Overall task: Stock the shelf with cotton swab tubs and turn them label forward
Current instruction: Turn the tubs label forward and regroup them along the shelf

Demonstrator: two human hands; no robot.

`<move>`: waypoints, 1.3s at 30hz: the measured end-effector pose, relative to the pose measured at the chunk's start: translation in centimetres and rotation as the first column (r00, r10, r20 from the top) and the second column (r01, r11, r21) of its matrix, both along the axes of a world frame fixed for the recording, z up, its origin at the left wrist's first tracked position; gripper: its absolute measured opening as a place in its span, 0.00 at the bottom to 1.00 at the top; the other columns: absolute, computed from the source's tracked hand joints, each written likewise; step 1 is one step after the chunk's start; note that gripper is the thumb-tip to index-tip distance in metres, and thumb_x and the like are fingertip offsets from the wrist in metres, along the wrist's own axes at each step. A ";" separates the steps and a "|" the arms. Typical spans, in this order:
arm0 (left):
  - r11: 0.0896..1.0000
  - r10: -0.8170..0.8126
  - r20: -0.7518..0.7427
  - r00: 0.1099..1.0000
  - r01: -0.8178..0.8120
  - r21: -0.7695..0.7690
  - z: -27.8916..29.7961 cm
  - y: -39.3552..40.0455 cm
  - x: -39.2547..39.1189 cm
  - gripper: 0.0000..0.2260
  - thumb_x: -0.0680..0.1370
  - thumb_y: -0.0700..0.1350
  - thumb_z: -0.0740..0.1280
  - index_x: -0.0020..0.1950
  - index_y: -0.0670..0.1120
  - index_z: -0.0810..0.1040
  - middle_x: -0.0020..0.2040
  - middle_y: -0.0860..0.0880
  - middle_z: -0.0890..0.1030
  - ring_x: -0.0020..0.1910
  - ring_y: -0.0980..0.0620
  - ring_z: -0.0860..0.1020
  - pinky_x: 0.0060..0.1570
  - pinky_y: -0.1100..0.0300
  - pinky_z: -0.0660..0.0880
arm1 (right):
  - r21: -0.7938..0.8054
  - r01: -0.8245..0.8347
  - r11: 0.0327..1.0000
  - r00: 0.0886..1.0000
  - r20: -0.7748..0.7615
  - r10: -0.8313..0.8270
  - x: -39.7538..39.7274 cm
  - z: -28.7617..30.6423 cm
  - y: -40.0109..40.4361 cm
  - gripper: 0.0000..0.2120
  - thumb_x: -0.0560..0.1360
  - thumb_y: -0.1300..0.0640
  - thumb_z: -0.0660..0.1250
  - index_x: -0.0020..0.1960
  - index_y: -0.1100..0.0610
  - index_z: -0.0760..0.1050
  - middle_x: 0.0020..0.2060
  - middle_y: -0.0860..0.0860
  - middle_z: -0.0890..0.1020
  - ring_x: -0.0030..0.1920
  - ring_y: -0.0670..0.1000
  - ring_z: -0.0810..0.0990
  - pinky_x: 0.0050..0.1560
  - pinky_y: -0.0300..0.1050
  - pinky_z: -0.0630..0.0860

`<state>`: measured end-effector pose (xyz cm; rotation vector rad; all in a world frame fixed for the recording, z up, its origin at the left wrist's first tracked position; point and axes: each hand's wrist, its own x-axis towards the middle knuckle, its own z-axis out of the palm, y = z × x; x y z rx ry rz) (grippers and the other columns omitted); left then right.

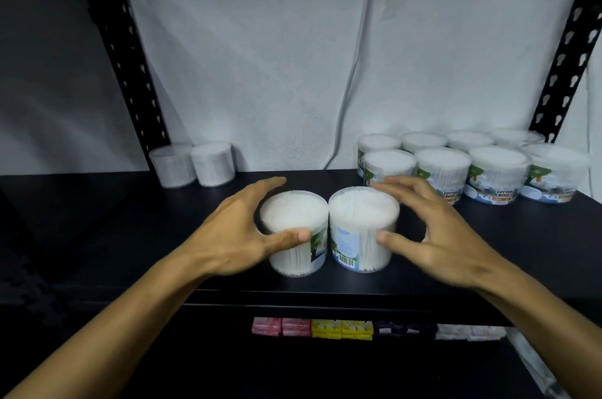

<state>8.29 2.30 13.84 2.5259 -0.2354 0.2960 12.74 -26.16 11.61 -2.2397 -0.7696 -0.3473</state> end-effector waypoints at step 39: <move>0.986 0.156 -0.099 0.983 -0.161 -0.041 1.2 -1.4 1.0 0.50 0.60 0.66 0.77 0.75 0.54 0.57 0.58 0.57 0.75 0.57 0.54 0.75 0.55 0.59 0.73 | 0.126 0.166 0.978 0.979 -0.142 -0.148 0.2 -0.3 3.1 0.45 0.61 0.43 0.78 0.73 0.43 0.61 0.62 0.45 0.68 0.62 0.44 0.68 0.65 0.41 0.64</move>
